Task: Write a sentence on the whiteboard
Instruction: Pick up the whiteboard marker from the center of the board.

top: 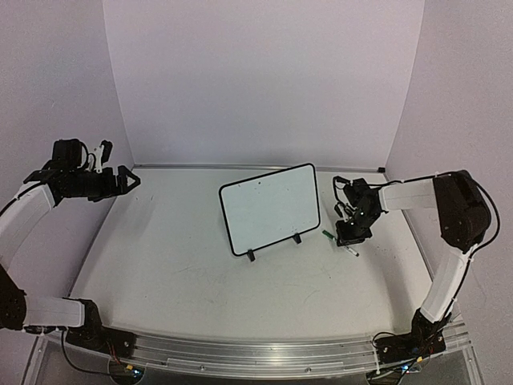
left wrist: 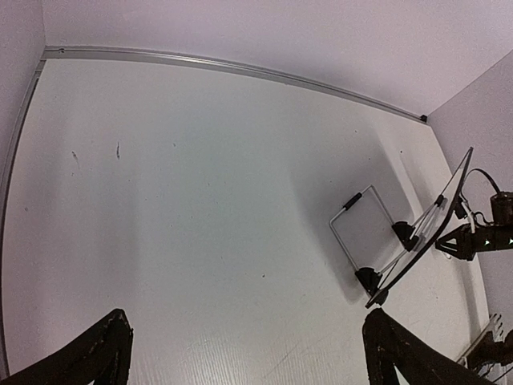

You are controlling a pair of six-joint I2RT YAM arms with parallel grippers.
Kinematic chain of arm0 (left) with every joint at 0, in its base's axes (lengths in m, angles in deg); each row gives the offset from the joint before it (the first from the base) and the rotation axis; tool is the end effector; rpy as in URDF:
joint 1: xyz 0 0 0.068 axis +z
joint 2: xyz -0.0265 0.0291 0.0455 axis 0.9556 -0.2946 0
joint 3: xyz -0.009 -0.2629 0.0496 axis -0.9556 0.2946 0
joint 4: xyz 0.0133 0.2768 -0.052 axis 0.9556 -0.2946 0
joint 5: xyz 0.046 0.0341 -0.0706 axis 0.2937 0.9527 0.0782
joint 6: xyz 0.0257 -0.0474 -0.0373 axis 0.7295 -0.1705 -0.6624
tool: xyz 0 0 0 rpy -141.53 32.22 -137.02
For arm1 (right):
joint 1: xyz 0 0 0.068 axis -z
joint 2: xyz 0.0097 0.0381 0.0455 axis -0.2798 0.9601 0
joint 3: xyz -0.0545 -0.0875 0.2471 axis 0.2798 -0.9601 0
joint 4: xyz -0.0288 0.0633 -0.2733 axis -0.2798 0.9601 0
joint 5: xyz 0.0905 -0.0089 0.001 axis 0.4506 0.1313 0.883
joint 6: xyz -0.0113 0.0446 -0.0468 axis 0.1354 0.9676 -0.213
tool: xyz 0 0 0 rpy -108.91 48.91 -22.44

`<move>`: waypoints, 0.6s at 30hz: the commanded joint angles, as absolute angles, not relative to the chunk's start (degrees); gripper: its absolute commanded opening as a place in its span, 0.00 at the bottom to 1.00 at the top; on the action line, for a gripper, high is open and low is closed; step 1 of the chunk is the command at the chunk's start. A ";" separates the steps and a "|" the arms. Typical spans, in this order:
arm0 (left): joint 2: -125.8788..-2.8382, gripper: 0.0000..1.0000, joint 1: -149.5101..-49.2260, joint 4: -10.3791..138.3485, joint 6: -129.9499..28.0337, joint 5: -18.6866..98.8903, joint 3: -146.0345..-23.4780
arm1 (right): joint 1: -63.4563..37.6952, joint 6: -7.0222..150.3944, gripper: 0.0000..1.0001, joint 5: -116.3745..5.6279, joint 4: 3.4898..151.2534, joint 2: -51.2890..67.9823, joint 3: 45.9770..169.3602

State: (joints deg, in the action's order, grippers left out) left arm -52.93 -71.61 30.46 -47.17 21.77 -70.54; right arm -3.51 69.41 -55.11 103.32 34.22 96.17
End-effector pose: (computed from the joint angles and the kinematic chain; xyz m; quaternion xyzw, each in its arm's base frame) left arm 0.2739 -0.0171 0.3046 0.0327 0.8779 -0.2305 0.4184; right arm 0.3514 0.1339 0.1066 -0.1422 0.9712 0.1039 0.1604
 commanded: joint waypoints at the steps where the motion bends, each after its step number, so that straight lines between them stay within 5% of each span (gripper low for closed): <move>1: -53.39 0.99 -72.72 31.98 -49.85 19.81 -70.39 | -5.01 69.72 0.16 -58.65 104.00 35.24 96.71; 8: -50.64 0.99 -80.70 33.02 -57.61 21.18 -67.63 | -6.48 70.73 0.00 -58.81 102.08 30.75 93.82; 18: -48.44 0.98 -94.13 35.46 -67.30 18.65 -67.16 | -17.85 71.31 0.00 -55.25 104.32 13.05 91.36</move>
State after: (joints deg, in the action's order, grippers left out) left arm -49.51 -88.74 32.09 -62.28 20.50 -65.80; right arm -10.98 71.13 -57.63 103.17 21.51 90.82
